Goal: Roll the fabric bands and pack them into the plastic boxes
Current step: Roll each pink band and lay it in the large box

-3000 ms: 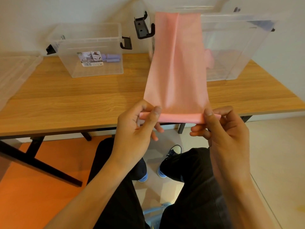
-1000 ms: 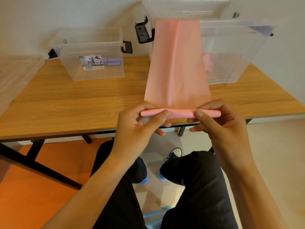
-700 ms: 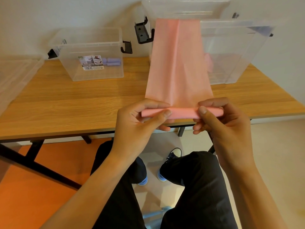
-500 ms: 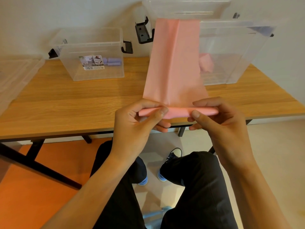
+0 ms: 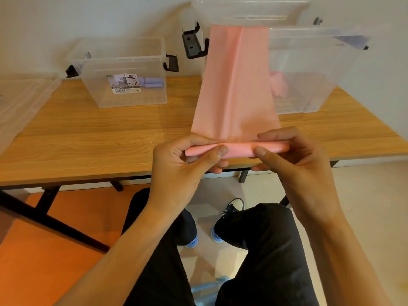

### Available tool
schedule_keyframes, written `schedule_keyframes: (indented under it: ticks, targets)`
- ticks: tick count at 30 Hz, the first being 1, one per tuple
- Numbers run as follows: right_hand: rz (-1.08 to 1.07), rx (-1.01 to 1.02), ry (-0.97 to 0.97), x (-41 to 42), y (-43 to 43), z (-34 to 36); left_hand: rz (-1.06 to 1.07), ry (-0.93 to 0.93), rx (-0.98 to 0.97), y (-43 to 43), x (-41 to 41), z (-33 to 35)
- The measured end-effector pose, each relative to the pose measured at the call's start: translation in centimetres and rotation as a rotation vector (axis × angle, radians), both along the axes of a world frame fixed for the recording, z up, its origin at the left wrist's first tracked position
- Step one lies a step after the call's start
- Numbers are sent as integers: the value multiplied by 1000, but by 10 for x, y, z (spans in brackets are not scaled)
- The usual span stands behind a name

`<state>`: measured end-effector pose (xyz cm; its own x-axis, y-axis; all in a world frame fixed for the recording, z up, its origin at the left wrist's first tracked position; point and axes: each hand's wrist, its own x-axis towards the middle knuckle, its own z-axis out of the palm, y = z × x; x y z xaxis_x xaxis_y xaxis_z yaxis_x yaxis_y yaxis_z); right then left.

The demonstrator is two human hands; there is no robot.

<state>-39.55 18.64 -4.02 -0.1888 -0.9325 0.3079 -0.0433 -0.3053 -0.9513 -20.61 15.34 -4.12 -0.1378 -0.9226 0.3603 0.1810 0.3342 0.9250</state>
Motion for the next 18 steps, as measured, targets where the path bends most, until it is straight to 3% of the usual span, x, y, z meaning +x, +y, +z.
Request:
schedule_keyframes:
  ticks: [18]
  targets:
    - [58,-5,-70,-2,-4,0,-14,-5,34,0,3,9]
